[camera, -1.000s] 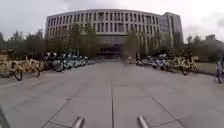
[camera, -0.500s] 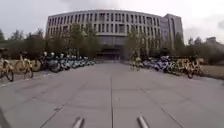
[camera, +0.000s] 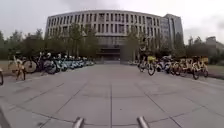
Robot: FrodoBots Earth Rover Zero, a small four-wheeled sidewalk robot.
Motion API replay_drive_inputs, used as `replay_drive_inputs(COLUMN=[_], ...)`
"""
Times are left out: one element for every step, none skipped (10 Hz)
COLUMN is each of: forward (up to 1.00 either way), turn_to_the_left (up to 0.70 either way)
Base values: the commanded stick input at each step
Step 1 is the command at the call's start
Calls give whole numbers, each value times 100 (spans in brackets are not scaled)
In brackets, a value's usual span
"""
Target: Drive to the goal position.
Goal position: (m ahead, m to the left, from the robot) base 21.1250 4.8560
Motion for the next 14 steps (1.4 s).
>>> replay_drive_inputs(forward=[70, 70, 70, 70, 70, 70, 70, 70, 70, 70, 70, 70, 70, 70], turn_to_the_left=[0, 0, 0, 0, 3, 14, 14, 14, 14, 14, 14, 14, 14, 9])
